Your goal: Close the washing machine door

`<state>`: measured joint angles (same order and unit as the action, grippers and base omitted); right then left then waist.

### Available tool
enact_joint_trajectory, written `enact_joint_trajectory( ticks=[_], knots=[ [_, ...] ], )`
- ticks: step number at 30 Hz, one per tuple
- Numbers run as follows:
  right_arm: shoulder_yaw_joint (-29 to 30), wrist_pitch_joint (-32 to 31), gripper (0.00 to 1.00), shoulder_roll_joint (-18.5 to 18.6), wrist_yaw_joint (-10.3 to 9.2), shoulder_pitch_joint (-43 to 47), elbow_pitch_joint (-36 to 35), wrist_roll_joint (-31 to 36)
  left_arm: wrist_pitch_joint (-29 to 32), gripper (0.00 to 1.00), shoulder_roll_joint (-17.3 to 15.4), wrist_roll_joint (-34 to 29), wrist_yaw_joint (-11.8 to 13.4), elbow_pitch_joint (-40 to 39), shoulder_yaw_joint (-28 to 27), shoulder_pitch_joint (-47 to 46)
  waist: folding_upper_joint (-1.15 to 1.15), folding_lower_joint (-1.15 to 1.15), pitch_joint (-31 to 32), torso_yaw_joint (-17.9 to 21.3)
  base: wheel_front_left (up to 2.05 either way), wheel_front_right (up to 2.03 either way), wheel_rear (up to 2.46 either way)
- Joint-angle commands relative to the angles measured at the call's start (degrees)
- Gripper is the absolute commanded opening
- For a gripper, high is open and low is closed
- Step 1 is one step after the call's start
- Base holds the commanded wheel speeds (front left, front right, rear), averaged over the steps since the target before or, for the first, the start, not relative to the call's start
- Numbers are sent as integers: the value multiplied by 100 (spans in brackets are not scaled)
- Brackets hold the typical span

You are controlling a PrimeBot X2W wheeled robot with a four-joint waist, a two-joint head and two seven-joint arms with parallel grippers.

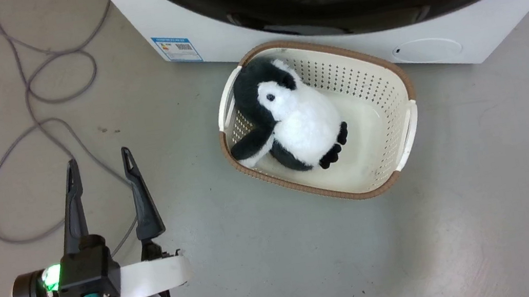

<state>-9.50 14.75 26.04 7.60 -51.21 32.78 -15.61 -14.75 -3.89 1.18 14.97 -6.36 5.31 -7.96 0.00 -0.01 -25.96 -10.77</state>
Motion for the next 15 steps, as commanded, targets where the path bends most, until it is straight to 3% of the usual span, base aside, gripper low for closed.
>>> enact_joint_trajectory(
  ticks=[1,11,15],
  knots=[
    [11,25,0,51,-11,-210,163,31,-25,100,34,-16,26,-28,18,-104,0,1,-29,-17,0,0,0],
    [228,25,0,-120,-11,-274,304,214,-25,100,53,-15,62,11,-10,-112,0,1,58,38,0,0,0],
    [720,25,0,-325,-11,231,-748,504,-25,100,23,-31,47,109,-76,-48,0,1,338,207,0,0,0]
  ],
)
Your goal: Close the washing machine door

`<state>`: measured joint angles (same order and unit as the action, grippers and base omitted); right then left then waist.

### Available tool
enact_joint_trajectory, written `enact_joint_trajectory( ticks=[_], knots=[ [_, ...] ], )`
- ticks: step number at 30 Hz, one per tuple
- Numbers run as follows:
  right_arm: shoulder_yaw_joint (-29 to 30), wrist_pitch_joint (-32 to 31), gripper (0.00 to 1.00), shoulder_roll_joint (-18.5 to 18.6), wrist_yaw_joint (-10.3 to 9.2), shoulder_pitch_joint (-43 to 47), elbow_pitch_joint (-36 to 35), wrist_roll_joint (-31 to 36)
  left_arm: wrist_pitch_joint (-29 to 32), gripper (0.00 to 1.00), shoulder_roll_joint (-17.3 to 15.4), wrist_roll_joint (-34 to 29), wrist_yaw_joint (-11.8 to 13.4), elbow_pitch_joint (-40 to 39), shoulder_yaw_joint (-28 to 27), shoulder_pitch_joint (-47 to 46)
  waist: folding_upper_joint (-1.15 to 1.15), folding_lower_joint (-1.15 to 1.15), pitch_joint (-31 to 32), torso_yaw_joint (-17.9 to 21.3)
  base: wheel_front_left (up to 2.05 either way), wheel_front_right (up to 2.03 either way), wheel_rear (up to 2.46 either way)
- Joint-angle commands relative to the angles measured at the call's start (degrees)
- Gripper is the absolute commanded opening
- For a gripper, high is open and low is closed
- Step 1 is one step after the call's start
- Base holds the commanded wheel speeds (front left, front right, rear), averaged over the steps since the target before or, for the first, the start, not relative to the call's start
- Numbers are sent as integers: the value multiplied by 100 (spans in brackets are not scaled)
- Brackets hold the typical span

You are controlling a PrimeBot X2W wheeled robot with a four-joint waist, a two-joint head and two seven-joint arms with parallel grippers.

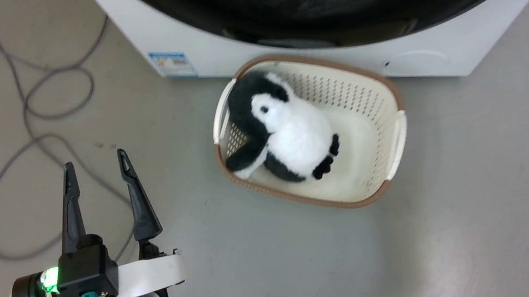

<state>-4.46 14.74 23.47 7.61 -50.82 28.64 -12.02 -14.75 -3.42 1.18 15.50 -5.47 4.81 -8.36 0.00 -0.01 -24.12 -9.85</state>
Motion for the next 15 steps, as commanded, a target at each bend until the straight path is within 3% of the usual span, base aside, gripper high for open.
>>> enact_joint_trajectory(
  ticks=[1,7,15],
  knots=[
    [402,26,0,-161,-12,332,-616,252,-25,100,-53,-40,-24,39,-38,-6,0,1,225,164,0,0,0],
    [832,26,0,-667,-12,1053,-1621,694,-25,100,-210,-73,-88,135,-113,21,0,1,631,434,0,0,0],
    [658,26,0,-1213,-12,2054,-2341,844,-25,100,-317,-81,-113,236,-146,255,0,1,1190,867,0,0,0]
  ],
)
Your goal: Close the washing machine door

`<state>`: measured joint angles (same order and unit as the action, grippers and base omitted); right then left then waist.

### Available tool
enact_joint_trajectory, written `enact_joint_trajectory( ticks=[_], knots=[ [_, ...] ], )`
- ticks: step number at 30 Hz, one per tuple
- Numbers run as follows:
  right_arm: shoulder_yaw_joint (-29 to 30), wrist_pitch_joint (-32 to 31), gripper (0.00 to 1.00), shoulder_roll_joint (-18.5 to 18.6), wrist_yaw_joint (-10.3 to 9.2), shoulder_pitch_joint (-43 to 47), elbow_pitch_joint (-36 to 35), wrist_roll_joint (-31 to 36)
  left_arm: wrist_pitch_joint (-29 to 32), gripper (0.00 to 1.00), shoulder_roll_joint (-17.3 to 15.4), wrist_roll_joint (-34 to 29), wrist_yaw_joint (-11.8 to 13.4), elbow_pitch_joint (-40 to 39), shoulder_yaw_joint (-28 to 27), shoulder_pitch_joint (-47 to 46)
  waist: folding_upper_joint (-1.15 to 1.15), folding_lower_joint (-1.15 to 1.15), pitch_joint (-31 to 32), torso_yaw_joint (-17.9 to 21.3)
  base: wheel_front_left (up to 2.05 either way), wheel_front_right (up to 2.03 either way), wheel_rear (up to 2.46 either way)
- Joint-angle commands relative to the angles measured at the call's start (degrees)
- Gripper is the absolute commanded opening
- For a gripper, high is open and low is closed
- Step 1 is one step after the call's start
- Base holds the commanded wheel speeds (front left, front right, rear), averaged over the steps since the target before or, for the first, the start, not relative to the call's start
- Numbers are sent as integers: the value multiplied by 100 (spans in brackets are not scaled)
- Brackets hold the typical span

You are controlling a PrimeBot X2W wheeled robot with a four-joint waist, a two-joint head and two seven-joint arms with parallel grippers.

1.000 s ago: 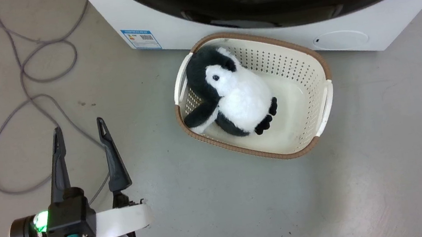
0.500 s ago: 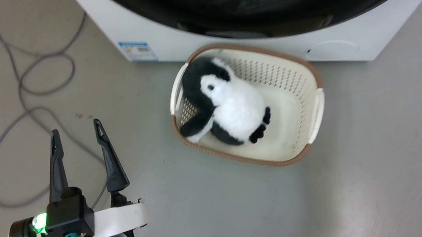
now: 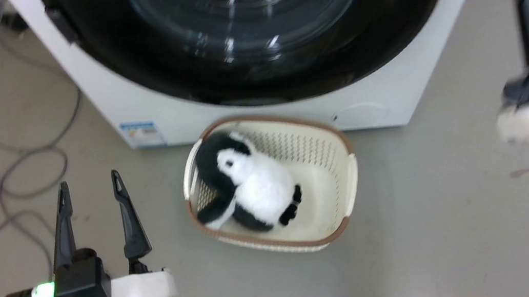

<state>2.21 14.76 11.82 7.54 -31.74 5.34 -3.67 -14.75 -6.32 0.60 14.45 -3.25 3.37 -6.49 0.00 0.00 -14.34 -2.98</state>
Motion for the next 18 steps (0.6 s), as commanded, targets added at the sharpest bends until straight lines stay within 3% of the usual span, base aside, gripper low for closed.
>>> enact_joint_trajectory(
  ticks=[1,10,11,12,18],
  knots=[
    [-43,24,0,-91,-5,300,-12,-2,-25,100,-29,-23,-6,25,-1,104,0,0,281,216,0,0,0],
    [-337,24,3,-503,-5,1522,219,-96,-25,100,-75,10,24,127,-75,591,0,0,852,589,0,0,0],
    [-349,24,37,-557,-5,1649,240,-161,-25,100,-75,22,16,144,-77,655,0,0,920,627,0,0,0],
    [-342,24,100,-605,-5,1769,235,-212,-25,100,-67,57,-6,155,-82,716,0,0,982,662,0,0,0],
    [-320,24,100,-799,-5,2538,123,-145,-25,100,-49,122,-102,217,-100,1125,0,0,1357,860,0,0,0]
  ],
)
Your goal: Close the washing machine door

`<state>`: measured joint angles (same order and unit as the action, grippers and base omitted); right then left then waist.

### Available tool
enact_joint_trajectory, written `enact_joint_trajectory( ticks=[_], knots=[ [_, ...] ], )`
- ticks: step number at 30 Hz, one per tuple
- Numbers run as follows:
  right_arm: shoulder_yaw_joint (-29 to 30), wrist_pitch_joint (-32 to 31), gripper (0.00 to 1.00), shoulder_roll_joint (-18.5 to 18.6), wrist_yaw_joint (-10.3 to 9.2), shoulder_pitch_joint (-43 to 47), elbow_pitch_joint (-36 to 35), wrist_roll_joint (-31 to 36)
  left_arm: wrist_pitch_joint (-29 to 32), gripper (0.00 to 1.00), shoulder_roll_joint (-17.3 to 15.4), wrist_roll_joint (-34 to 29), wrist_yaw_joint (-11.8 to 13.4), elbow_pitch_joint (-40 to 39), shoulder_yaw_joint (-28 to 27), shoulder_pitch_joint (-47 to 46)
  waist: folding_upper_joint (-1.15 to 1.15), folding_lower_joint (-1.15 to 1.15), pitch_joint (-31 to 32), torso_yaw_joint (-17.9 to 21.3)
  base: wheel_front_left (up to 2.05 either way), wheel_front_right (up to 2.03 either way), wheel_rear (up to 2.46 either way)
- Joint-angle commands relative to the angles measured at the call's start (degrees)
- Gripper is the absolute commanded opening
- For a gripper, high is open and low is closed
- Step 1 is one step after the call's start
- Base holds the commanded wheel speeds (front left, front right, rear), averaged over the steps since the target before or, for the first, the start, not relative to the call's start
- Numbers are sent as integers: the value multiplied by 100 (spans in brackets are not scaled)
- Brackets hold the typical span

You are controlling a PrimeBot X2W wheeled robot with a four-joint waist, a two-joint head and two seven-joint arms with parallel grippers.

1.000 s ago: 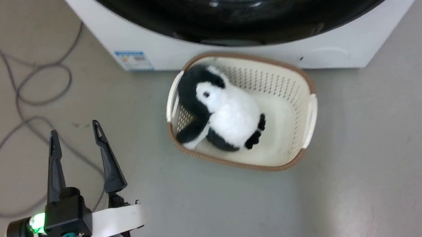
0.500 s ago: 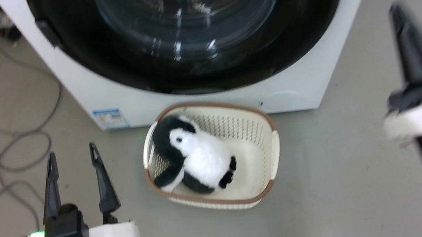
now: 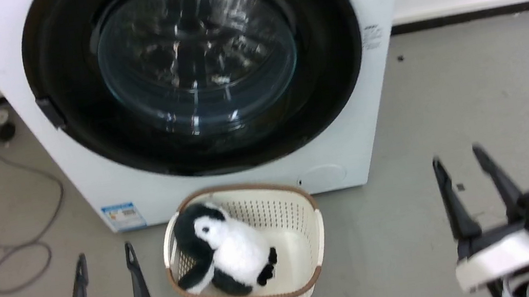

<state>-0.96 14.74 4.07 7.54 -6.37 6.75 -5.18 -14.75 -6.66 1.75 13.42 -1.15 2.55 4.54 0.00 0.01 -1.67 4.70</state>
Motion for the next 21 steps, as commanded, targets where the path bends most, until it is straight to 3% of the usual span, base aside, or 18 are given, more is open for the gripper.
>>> enact_joint_trajectory(
  ticks=[1,12,13,21],
  knots=[
    [-11,26,100,-42,-5,117,-35,11,-25,100,-7,17,-15,21,-19,76,0,-1,123,109,0,0,0],
    [95,26,100,-116,-5,890,-280,24,-25,100,42,63,-195,107,-64,349,0,-1,303,135,0,0,0],
    [89,0,0,-77,0,818,-243,30,4,0,40,52,-187,96,-51,273,0,-1,304,135,0,0,0],
    [87,-62,0,-78,0,807,-255,49,68,0,53,42,-234,96,-54,243,0,-1,300,110,0,0,0]
  ],
)
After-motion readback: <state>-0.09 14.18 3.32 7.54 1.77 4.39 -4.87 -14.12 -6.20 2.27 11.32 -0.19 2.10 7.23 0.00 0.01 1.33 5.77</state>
